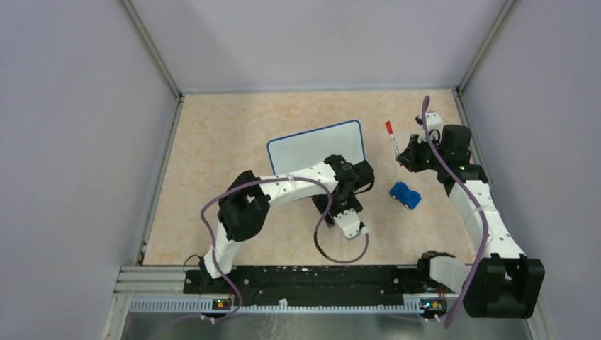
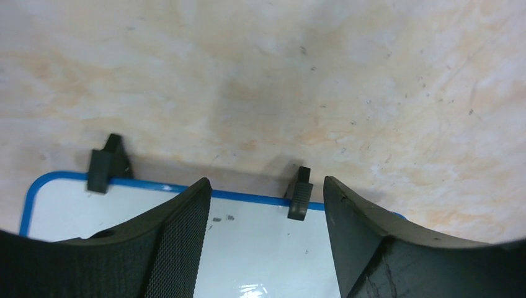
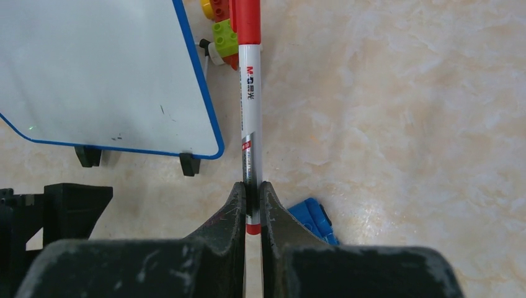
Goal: Write a sentence on the whiteboard
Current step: Move the whiteboard stand to the center of the board, then move the whiteboard to the center of the board.
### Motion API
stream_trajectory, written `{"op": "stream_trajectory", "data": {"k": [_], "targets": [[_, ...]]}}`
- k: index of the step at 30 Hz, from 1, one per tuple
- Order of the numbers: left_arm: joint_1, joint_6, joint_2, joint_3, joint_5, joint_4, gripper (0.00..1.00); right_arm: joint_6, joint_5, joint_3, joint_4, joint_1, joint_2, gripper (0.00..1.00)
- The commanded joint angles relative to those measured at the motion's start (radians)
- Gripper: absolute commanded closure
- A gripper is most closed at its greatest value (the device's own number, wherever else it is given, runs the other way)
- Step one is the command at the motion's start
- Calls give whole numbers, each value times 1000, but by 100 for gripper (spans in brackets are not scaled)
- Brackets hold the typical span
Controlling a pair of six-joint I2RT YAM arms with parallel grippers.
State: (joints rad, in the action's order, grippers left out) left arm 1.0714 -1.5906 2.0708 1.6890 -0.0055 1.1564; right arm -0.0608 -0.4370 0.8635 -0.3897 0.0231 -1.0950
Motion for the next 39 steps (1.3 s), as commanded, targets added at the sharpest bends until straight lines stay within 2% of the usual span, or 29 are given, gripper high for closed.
{"op": "stream_trajectory", "data": {"k": [1, 4, 6, 15, 20, 25, 31, 34, 39], "targets": [[14, 182, -75, 164, 187, 114, 27, 10, -10, 31, 31, 10, 21, 100], [-14, 313, -89, 291, 271, 170, 27, 12, -8, 35, 31, 12, 21, 100], [-70, 379, -101, 375, 360, 200, 28, 13, -9, 35, 35, 15, 22, 100], [-504, 730, -152, 578, 664, 91, 26, 13, -16, 32, 34, 20, 20, 100], [-748, 864, -134, 574, 847, 48, 28, 12, -18, 29, 38, 20, 15, 100], [-892, 949, -74, 575, 1025, 58, 32, 12, -19, 28, 36, 20, 12, 100], [-964, 1026, -3, 514, 1164, 78, 41, 9, -21, 24, 35, 21, 12, 100], [-992, 1097, -16, 417, 1223, -7, 44, 8, -23, 24, 33, 20, 13, 100], [-1002, 1149, -102, 195, 1209, -165, 47, 6, -25, 22, 31, 20, 15, 100]]}}
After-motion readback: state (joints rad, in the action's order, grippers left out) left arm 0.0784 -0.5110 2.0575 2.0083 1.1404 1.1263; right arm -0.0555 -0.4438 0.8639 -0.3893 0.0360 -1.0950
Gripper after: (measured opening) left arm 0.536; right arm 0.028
